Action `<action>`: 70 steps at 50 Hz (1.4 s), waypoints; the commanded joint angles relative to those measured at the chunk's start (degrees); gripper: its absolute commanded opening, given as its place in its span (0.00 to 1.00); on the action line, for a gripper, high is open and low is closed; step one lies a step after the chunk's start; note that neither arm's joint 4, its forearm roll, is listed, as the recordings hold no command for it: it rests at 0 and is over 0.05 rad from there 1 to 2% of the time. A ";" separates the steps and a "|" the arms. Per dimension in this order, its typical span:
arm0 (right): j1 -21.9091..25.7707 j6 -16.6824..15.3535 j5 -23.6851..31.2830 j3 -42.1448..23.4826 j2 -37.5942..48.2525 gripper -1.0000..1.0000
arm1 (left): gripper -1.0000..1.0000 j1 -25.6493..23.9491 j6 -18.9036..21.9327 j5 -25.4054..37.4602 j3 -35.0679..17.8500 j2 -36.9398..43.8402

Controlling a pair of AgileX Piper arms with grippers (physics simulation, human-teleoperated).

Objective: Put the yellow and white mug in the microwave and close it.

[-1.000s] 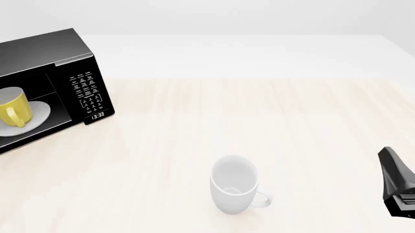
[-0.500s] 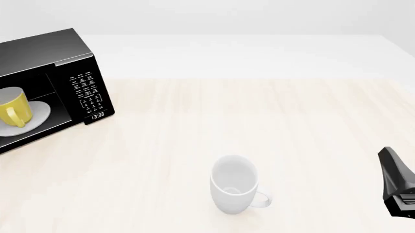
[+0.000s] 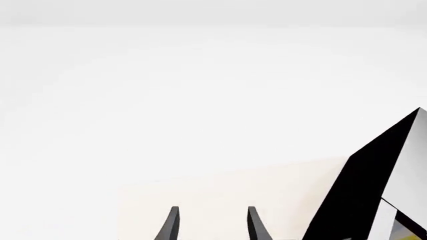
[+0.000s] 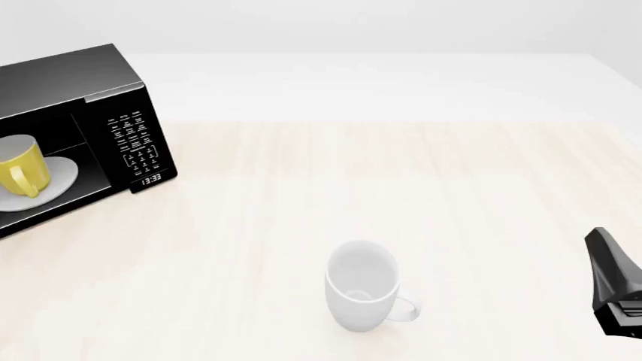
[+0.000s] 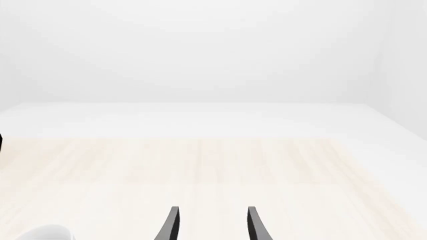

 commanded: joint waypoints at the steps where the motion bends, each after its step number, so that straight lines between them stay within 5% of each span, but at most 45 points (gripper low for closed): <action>1: 0.00 0.00 0.00 0.00 0.00 1.00 | 1.00 0.95 1.80 -1.88 1.81 2.26; 44: 0.00 0.00 0.00 0.00 0.00 1.00 | 1.00 -3.64 10.89 -8.88 10.75 6.55; 70: 0.00 0.00 0.00 0.00 0.00 1.00 | 1.00 -11.76 10.01 -11.07 12.73 11.18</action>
